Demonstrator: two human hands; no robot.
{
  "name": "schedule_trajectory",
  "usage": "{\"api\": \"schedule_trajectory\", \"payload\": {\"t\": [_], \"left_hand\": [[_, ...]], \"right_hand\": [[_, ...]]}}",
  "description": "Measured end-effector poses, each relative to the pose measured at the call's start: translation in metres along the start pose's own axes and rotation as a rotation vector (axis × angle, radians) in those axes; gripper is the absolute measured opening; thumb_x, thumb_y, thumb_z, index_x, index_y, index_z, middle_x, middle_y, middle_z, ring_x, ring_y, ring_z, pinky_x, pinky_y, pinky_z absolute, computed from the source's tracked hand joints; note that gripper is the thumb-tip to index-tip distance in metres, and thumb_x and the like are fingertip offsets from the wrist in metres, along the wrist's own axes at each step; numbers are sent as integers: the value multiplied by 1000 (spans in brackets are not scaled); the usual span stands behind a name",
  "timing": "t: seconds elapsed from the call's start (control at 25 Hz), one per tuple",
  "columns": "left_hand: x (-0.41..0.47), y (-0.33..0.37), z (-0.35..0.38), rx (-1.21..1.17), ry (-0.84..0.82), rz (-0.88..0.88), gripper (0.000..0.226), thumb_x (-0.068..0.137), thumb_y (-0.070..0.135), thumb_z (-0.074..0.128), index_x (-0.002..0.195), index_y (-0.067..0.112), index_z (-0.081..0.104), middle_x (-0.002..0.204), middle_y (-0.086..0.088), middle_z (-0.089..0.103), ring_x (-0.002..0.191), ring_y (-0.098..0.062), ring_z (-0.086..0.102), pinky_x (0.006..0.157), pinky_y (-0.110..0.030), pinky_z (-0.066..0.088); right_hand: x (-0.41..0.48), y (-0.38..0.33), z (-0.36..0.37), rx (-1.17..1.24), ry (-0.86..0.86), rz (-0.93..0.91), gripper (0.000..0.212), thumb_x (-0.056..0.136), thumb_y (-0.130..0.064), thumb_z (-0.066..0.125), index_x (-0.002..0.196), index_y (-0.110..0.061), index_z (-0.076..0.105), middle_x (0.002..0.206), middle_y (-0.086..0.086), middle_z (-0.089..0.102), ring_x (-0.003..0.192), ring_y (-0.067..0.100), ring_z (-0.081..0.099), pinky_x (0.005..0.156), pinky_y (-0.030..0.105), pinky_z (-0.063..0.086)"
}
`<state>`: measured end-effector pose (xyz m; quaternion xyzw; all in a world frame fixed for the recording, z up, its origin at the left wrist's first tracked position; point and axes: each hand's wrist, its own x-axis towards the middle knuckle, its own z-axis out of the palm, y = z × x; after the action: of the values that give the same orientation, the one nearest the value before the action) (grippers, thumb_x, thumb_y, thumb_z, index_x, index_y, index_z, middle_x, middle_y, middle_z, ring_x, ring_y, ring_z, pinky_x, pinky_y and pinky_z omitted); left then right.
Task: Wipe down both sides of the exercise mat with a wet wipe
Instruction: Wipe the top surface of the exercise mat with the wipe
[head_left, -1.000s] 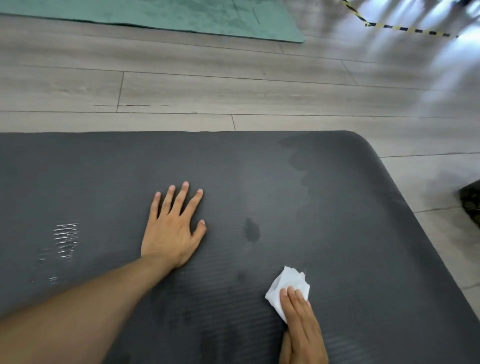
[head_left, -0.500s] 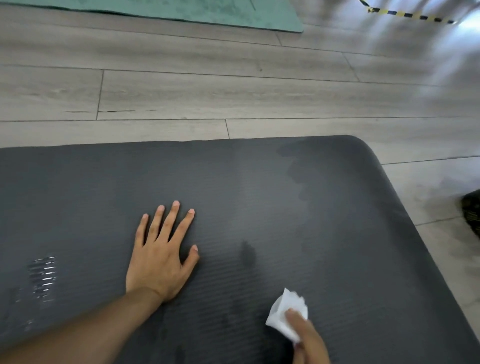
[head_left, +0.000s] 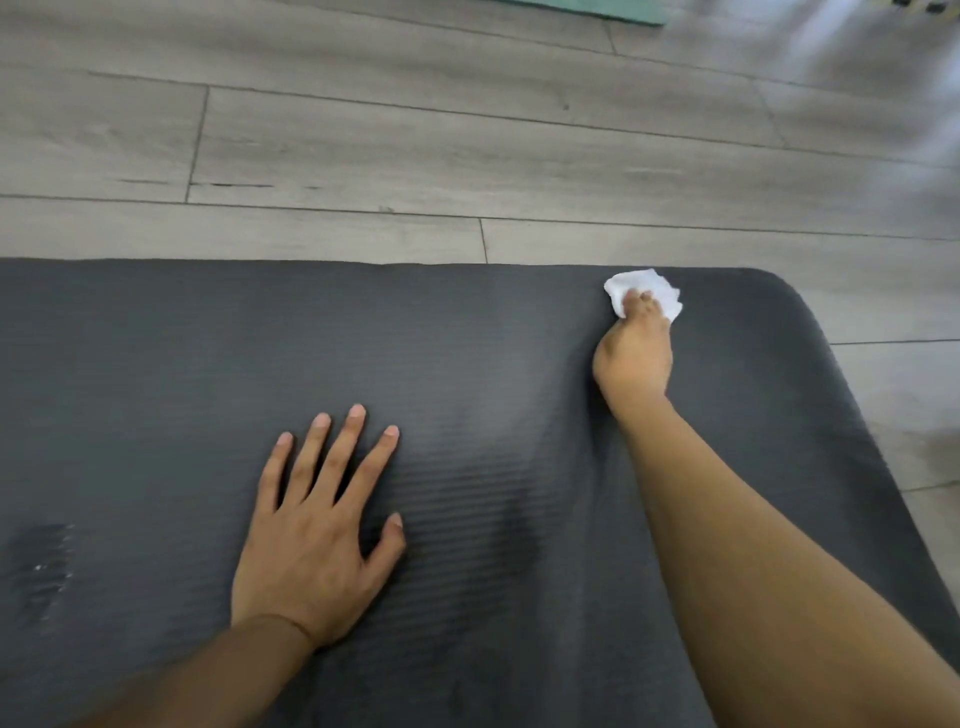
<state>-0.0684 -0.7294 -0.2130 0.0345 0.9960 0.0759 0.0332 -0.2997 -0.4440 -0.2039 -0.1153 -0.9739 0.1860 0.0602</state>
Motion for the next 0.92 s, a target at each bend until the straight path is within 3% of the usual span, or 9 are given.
{"api": "schedule_trajectory", "payload": {"t": [0.08,0.28,0.36,0.44,0.52,0.6,0.68,0.8,0.92], "left_hand": [[1,-2,0,4,-14,-7,77,91,54,39,162,28,24,170,-4,19,157,-30,17,124,-58,17],[-1,-1,0,1,-4,4,77,90,53,39,161,28,28,170,-4,21,156,-31,20,123,-59,19],[-1,-2,0,5,0,3,76,90,54,39,161,28,28,169,-4,21,156,-30,19,124,-58,19],[-1,-2,0,3,13,-5,76,90,54,39,161,27,28,169,-4,21,156,-30,19,124,-58,19],[1,1,1,-5,29,1,76,90,54,40,161,27,29,169,-5,22,156,-30,20,124,-58,19],[0,0,2,-3,24,-4,76,90,54,40,161,27,30,169,-5,23,156,-31,21,124,-58,19],[0,-1,1,-12,16,-3,76,90,54,40,160,26,30,169,-5,23,156,-30,20,124,-58,19],[0,-2,0,-7,-1,-5,76,89,54,41,160,26,32,169,-5,24,156,-30,21,124,-58,18],[0,-1,2,0,4,3,76,90,54,40,160,25,31,169,-6,23,156,-30,20,124,-57,18]], "right_hand": [[-13,-49,35,30,-55,-213,53,88,2,38,140,-3,47,149,16,42,140,32,34,113,42,33],[-58,-138,63,66,-372,-910,47,100,-9,38,146,-11,42,155,10,37,145,23,29,121,33,16],[-27,-92,41,58,-269,-728,45,100,-12,40,144,-12,46,151,8,43,141,23,36,116,24,25],[8,-26,5,58,-70,-242,37,100,-23,45,135,-15,56,137,3,55,128,21,50,98,12,37],[24,17,-27,-68,-38,92,38,97,-16,45,134,-14,53,137,10,54,123,29,51,97,29,42],[21,11,-24,-36,-65,149,45,91,-8,37,134,-8,48,139,16,48,124,39,46,98,43,40],[-7,-26,0,42,-37,-48,51,87,-7,35,136,-1,49,143,20,46,131,40,42,105,44,37],[-80,-101,43,92,-228,-610,50,91,-6,41,140,-2,49,147,20,44,139,34,38,115,45,30],[-109,-120,50,85,-377,-970,51,92,-11,38,142,-7,48,149,14,44,141,26,37,120,32,20]]}}
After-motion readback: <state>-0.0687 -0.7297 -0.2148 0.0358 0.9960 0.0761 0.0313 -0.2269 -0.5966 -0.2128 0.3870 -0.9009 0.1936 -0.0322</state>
